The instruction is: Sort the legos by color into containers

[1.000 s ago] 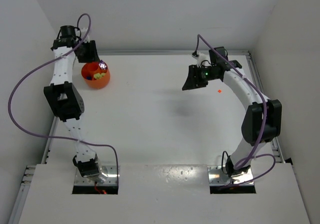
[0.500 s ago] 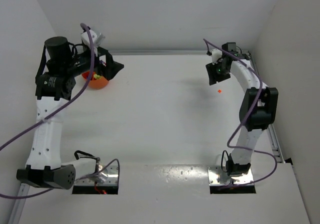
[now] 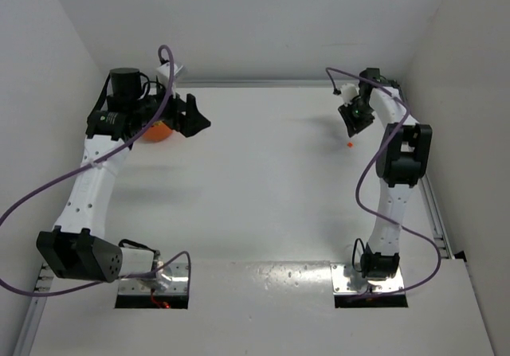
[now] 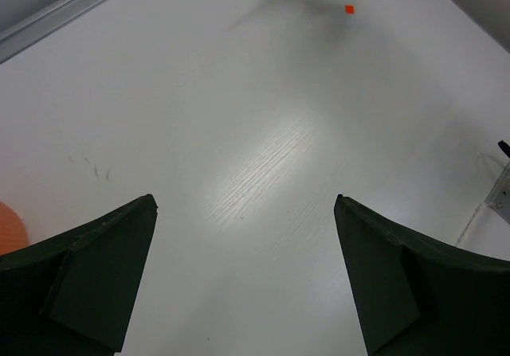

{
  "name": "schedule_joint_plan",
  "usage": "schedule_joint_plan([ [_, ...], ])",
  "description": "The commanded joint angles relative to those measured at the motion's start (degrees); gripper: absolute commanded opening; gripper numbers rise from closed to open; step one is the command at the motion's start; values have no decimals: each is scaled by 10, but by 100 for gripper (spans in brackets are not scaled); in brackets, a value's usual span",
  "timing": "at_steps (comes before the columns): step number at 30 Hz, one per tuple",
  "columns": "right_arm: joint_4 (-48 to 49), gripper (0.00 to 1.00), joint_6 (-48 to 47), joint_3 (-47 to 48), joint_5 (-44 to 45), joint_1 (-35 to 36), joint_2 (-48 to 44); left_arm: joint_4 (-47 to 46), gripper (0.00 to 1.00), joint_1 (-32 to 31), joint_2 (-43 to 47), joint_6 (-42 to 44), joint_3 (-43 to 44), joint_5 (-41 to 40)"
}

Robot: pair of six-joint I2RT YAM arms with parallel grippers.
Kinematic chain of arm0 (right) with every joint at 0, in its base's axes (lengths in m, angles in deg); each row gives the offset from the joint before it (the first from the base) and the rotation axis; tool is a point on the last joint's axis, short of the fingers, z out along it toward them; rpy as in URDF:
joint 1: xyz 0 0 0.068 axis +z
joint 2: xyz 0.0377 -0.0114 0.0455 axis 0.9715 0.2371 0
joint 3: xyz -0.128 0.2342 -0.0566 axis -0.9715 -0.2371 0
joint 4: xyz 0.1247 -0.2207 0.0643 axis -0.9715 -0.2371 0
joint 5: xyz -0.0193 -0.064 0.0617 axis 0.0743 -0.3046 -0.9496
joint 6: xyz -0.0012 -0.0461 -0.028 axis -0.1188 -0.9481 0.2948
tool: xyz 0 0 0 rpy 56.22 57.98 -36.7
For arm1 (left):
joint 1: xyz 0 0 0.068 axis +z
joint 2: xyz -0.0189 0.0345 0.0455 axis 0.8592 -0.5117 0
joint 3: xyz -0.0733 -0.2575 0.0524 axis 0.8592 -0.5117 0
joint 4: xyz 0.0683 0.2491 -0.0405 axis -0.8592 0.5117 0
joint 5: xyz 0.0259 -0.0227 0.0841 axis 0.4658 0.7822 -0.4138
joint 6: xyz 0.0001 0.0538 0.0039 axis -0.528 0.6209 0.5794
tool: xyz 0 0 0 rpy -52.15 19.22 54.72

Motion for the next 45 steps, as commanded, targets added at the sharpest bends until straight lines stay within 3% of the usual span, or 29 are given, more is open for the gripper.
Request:
schedule_joint_plan([
  [1, -32, 33, -39, 40, -5, -4, 21, -16, 100, -6, 19, -3, -2, 24],
  [12, -63, 42, -55, 99, -17, -9, 90, -16, 100, -6, 19, -14, -8, 24],
  [22, -88, 43, -67, 136, -11, -9, 132, -16, 100, -6, 19, -14, -14, 19],
  [41, -83, 35, -77, 75, -5, -9, 133, -22, 100, -6, 14, -14, -19, 13],
  [45, -56, 45, -83, 36, 6, -9, 107, -22, 100, -6, 14, -14, -19, 13],
])
